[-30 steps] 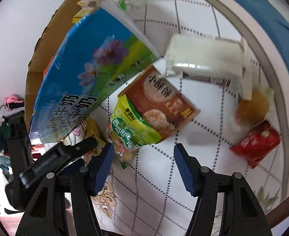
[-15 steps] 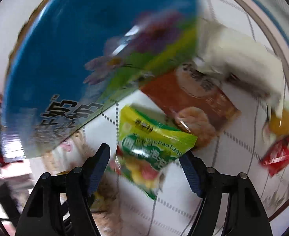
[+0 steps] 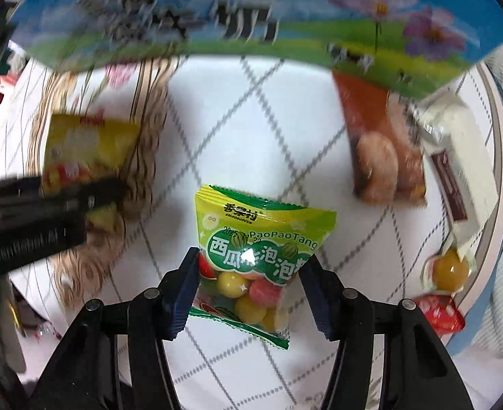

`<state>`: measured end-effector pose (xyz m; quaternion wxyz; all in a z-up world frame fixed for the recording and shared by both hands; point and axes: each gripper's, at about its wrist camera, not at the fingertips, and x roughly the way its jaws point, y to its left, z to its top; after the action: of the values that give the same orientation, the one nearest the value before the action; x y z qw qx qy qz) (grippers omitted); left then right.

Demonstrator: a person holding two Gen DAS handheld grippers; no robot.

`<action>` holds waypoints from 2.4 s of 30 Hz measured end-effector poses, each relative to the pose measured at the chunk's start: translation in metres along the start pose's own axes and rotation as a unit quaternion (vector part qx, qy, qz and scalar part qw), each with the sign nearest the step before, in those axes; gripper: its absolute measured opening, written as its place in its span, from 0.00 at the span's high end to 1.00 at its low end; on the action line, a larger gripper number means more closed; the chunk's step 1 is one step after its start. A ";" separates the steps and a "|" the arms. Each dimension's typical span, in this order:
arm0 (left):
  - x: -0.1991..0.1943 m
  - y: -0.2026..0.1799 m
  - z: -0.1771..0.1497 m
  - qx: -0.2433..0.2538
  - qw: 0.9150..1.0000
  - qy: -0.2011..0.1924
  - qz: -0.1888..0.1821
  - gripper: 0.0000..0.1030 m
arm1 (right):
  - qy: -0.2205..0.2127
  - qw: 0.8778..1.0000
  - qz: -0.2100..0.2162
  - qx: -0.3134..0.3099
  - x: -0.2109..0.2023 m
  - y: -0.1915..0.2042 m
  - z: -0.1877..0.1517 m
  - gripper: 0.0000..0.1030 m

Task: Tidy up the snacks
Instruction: 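Grasp the yellow GUOBA bag with left tool while right tool grasps green candy bag, then carry both bags into the box and open both tools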

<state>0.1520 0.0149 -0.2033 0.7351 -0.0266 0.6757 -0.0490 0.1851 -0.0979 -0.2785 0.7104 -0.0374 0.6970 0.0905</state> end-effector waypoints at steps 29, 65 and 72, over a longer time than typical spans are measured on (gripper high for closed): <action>0.027 -0.042 -0.032 0.028 0.999 0.032 0.010 0.42 | -0.024 0.999 -0.011 0.044 -0.003 -0.016 -0.039 0.37; -0.120 -0.076 0.202 -0.042 0.976 0.009 -0.216 0.53 | -0.194 0.977 0.060 0.064 -0.197 -0.108 0.120 0.48; -0.078 -0.078 0.218 -0.063 0.973 0.065 -0.211 0.53 | -0.155 0.984 0.059 0.065 -0.157 -0.113 0.140 0.48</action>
<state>0.3596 -0.0599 -0.0990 0.6595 -0.2115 0.7030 -0.1618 0.3409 -0.1959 -0.1270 0.8042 0.0642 0.5838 0.0911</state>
